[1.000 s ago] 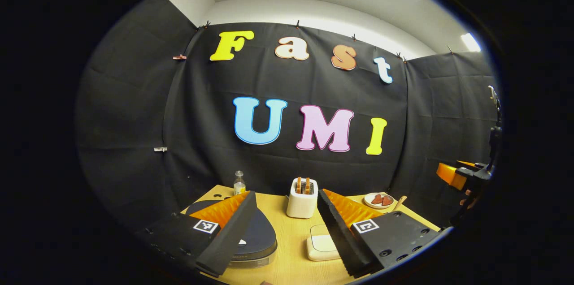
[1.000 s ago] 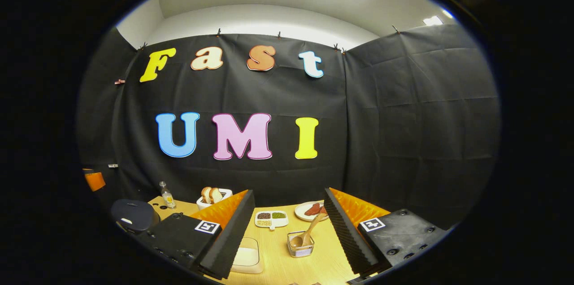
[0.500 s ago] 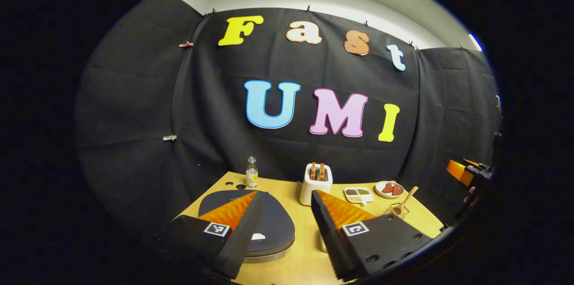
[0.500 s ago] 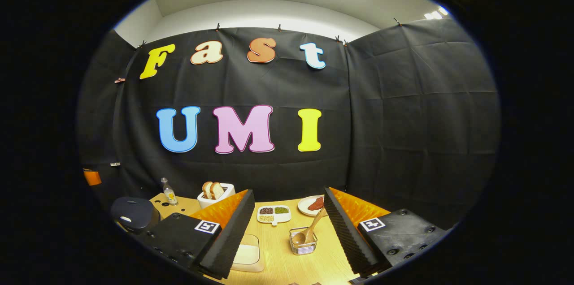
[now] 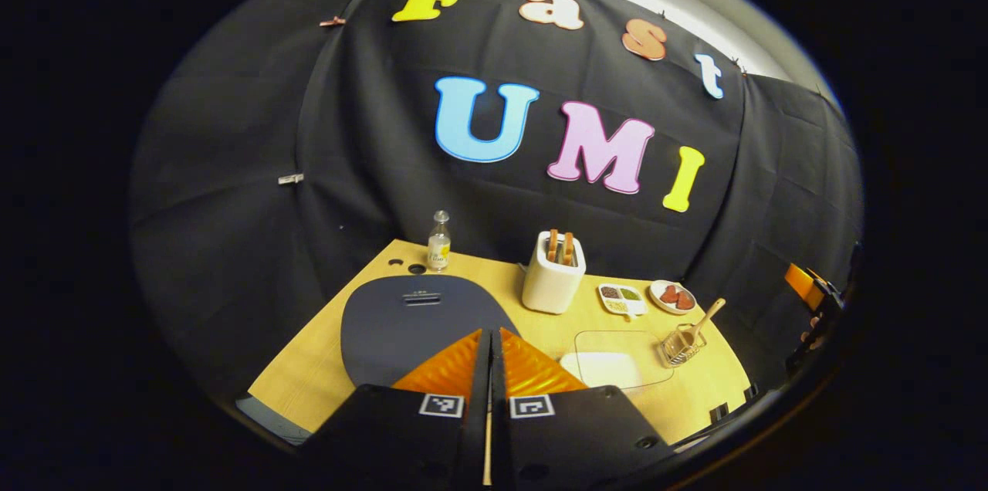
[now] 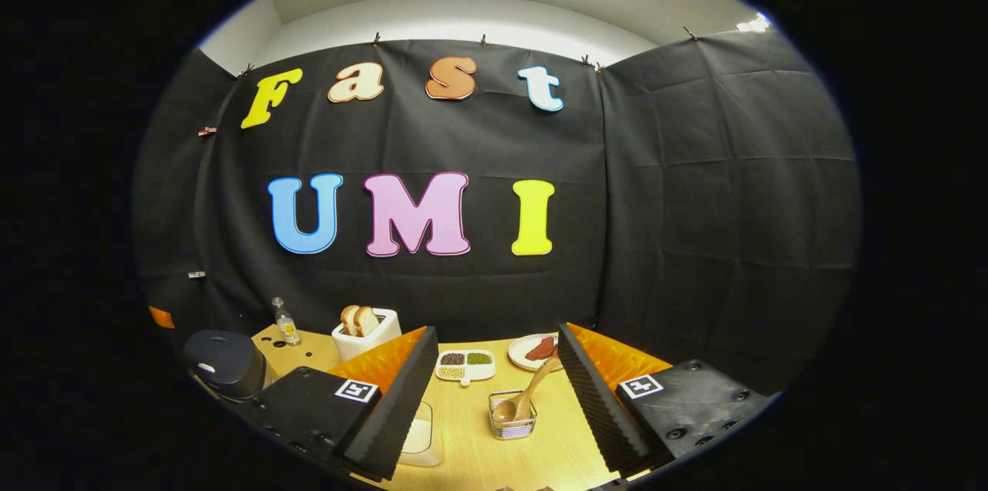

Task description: Close the left gripper, press the button to open the rice cooker; take a wooden spoon from the chopstick holder with the right hand, scoop a spoonful of rice and pour it into the rice cooker, then put the wooden spoon back into the chopstick holder.

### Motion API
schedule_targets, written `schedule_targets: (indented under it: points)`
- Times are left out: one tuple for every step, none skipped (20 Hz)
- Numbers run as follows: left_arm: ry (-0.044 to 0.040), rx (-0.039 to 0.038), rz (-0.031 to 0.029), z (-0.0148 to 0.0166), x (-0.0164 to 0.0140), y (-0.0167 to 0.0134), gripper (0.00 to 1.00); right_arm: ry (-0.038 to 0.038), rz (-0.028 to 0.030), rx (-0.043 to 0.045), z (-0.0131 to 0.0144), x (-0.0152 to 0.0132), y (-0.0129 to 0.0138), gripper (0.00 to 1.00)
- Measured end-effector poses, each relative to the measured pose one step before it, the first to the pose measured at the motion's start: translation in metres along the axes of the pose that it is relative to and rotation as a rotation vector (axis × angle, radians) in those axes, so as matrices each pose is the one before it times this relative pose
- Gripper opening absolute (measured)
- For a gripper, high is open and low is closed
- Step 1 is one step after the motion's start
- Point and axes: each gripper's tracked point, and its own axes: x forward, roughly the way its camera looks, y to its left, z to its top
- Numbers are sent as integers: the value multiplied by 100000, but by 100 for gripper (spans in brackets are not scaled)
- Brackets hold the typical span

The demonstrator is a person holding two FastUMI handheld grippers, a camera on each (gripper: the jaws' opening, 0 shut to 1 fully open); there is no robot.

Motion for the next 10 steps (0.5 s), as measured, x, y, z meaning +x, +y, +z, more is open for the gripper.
schedule_targets:
  points:
    - [2269, -2755, 1516, -627, 452, 637, 7, 287, -312, 58, -208, -75, -320, 97]
    - [2384, -3000, -663, -834, 558, 112, 6, 616, -197, -125, -263, 16, -191, 97]
    - [1824, -1537, -441, -449, 463, 47, 6, 554, -167, -246, -257, -2, -251, 97]
    - [2363, -180, 226, -773, 738, 342, 5, 566, -127, -139, -138, 61, -214, 97]
    - [2323, 1554, 928, -675, 723, 367, 5, 669, -60, -50, -241, 59, -192, 97]
    - [1875, 1811, 1027, -547, 650, 342, 6, 607, 33, 4, -224, 59, -95, 97]
    - [2224, 1221, 1037, -507, 600, 251, 6, 359, 150, -120, -98, 117, -26, 97]
    - [1910, 419, 721, -545, 583, 186, 6, 510, 244, -256, -135, 91, 34, 97]
    - [1466, -449, 51, -258, 480, 30, 6, 327, 422, -367, -173, 44, 62, 97]
    - [1140, -589, -343, -347, 462, -148, 3, 271, 338, -414, -147, 140, 63, 97]
